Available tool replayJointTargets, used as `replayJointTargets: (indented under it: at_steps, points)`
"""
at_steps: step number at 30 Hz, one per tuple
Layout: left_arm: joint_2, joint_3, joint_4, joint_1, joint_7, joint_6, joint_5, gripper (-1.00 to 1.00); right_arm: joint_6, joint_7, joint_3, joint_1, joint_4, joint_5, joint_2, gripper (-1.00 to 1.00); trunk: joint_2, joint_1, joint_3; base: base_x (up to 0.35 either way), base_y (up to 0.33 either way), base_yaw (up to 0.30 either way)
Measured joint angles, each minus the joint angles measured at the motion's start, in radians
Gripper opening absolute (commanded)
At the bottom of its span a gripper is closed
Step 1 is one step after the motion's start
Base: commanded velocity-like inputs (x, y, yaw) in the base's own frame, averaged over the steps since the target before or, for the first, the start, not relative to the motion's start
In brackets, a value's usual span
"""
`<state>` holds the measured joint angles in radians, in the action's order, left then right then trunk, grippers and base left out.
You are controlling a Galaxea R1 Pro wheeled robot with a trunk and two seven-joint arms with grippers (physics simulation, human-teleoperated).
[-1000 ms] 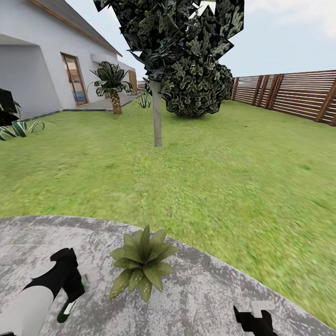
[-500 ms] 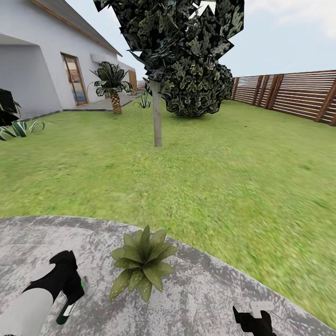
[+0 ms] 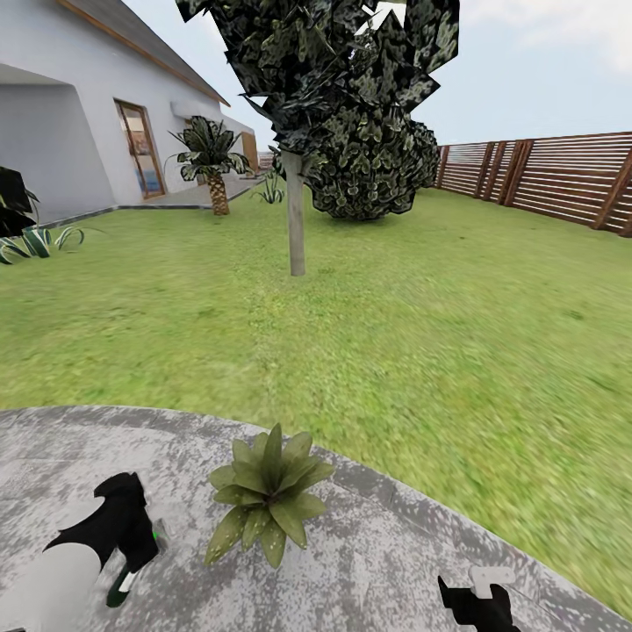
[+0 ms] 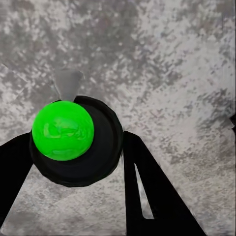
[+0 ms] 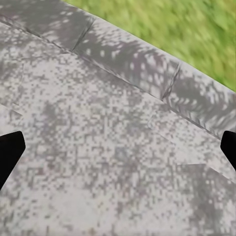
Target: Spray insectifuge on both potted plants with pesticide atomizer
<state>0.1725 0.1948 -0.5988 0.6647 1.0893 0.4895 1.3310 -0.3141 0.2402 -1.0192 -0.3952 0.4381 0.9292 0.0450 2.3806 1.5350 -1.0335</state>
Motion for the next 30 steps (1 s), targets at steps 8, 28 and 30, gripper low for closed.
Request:
replayJointTargets:
  at_steps: [8, 28, 30]
  points:
    - [0.020, 0.008, -0.002, 0.000, -0.015, 0.004, -0.047, -1.00, 0.000, 0.000, 0.000, 0.000, 0.001, -0.001, 0.000, 1.00, 0.000, 0.000, 0.000, 0.000, 0.000, 0.000]
    - [-0.034, -0.007, -0.013, 0.003, 0.030, 0.085, -0.139, -1.00, 0.000, 0.000, 0.001, 0.000, 0.004, 0.000, 0.002, 1.00, 0.000, 0.000, 0.000, 0.030, -0.110, 0.134]
    - [-0.032, -0.006, -0.013, 0.003, 0.030, 0.086, -0.139, -1.00, 0.000, 0.000, 0.001, 0.000, 0.003, 0.000, 0.002, 1.00, 0.000, 0.000, 0.000, -0.076, -0.273, 0.274]
